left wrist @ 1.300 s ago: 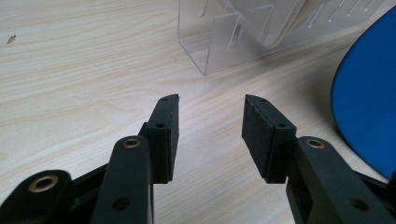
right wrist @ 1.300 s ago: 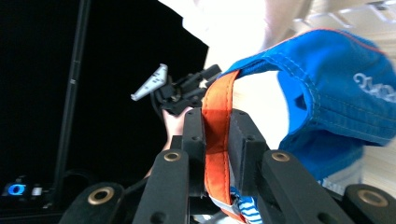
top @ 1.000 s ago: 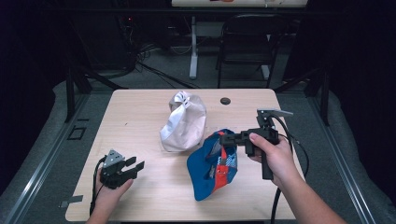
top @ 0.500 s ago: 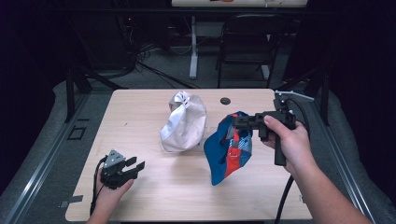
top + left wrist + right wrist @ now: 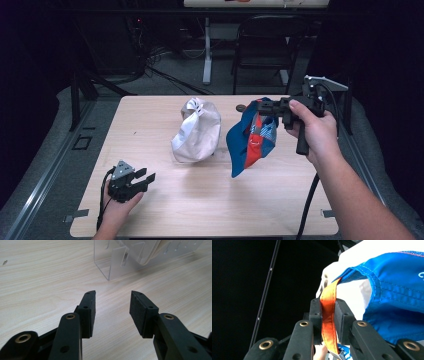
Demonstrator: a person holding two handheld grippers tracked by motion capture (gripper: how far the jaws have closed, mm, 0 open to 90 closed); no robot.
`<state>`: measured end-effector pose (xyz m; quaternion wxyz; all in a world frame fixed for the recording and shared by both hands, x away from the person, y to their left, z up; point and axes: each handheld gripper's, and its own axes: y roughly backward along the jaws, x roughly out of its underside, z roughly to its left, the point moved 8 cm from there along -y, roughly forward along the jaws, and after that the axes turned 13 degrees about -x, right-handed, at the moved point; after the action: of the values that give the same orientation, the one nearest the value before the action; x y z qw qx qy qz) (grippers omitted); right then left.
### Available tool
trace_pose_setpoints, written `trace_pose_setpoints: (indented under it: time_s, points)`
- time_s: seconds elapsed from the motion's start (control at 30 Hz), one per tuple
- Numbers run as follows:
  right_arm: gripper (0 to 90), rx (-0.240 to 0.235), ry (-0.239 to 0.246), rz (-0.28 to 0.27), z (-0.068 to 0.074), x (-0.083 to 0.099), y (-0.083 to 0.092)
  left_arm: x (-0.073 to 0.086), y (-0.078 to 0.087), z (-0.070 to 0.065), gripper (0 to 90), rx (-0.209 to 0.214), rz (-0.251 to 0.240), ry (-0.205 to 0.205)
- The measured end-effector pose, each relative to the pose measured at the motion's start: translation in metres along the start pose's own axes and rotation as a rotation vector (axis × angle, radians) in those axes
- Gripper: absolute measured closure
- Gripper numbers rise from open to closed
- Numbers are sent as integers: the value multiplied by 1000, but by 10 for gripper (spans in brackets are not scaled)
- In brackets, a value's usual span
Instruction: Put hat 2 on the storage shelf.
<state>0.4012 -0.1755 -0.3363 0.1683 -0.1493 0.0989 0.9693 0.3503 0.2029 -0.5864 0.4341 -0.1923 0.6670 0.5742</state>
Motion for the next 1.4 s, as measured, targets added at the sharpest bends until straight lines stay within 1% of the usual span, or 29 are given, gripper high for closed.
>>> trace_pose_setpoints:
  time_s: [0.07, 0.13, 0.17, 0.2, 0.23, 0.33, 0.43, 0.47, 0.5, 0.67, 0.87, 0.9, 1.13, 1.2, 1.37, 1.4]
  points:
    - [777, 3, 1, -8, 0, -4, 0, 0, 0, 0, 567, 0, 0, 1]
    - [778, 10, 6, -18, 2, -12, -3, 0, 0, 0, 567, 0, 0, 0]
    - [778, 10, 6, -18, 2, -12, -3, 0, 0, 0, 567, 0, -1, 0]
    - [777, 25, 10, -25, 2, -18, -5, 0, 0, 0, 567, 2, -2, 6]
    - [777, 25, 10, -25, 2, -18, -5, 0, 0, 0, 567, 2, -2, 6]
    - [777, 34, 9, -50, 1, -28, -9, 0, -1, 0, 568, 3, -1, 6]
    - [777, 38, 8, -49, 0, -32, -11, 0, -1, 1, 568, 3, 0, 6]
    - [778, 52, 12, -55, -3, -36, -14, 0, -1, 1, 567, 4, 1, 6]
    - [778, 52, 12, -55, -3, -36, -14, 0, -1, 1, 567, 4, 1, 6]
    - [777, 63, -2, -61, -8, -47, -16, 0, 0, 2, 567, 3, 1, 3]
    - [777, 83, -8, -59, -13, -51, -14, 0, -1, 2, 568, 4, 0, 5]
    - [777, 86, -13, -72, -13, -52, -15, 0, -1, 2, 567, 4, 0, 5]
    - [777, 105, -14, -69, -20, -57, -12, 0, -1, 2, 568, 5, 2, 7]
    - [777, 108, -24, -80, -22, -59, -15, 0, -2, 2, 567, 3, 0, 7]
    - [777, 118, -24, -66, -26, -59, -20, 0, -1, 2, 568, 5, 5, 5]
    - [777, 123, -28, -63, -29, -59, -24, 0, -2, 1, 568, 2, 1, 6]
